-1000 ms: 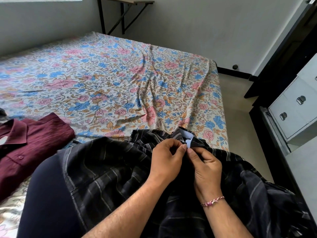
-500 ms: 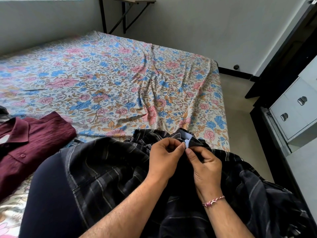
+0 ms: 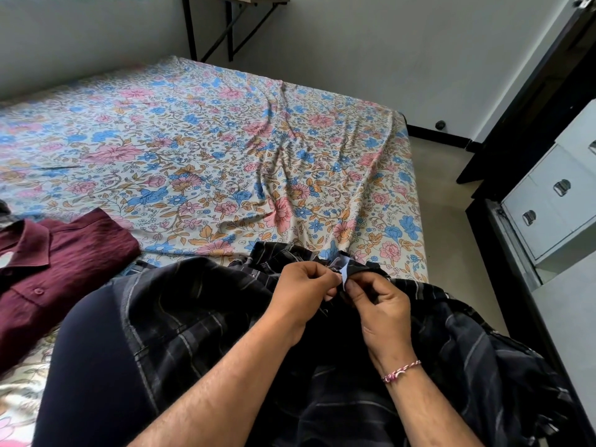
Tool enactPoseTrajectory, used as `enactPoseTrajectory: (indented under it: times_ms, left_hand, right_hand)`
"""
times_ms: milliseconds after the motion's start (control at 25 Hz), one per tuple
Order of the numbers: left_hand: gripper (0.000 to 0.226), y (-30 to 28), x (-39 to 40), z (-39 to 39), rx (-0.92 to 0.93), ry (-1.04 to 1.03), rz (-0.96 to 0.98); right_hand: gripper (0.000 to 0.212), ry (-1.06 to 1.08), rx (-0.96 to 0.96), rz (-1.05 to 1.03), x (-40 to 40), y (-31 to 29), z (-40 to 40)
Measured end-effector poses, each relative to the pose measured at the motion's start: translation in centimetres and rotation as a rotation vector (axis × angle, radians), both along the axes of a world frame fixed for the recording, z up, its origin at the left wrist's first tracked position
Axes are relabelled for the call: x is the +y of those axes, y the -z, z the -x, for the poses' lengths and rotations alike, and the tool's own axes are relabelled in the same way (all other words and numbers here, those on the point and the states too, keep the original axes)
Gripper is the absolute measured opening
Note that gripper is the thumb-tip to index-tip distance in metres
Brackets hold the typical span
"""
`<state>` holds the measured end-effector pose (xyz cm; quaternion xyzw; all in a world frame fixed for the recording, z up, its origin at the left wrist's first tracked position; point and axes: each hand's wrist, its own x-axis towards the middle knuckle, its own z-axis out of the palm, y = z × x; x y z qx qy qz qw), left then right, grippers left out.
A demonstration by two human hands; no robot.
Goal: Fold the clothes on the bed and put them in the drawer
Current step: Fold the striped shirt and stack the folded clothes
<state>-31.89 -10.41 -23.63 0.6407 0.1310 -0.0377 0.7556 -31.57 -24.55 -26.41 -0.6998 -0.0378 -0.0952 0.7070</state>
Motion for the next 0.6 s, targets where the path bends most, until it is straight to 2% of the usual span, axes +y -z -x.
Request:
enactPoseTrajectory:
  times_ms: [120, 360, 600]
  left_hand:
    - [0.019, 0.1, 0.5, 0.0, 0.03, 0.011, 0.038]
    - [0.019, 1.4, 0.4, 0.1, -0.035, 0.009, -0.335]
    - [0.013, 2.0, 0.0, 0.0, -0.081, -0.079, -0.49]
  right_hand:
    - [0.022, -0.059, -0.018, 0.065, -0.1, -0.3, -0.2]
    - [0.021, -0.015, -0.136, 0.479, -0.4, 0.4, -0.7]
    - [0.021, 0.041, -0.199, 0.647, -0.3, -0.4, -0.2]
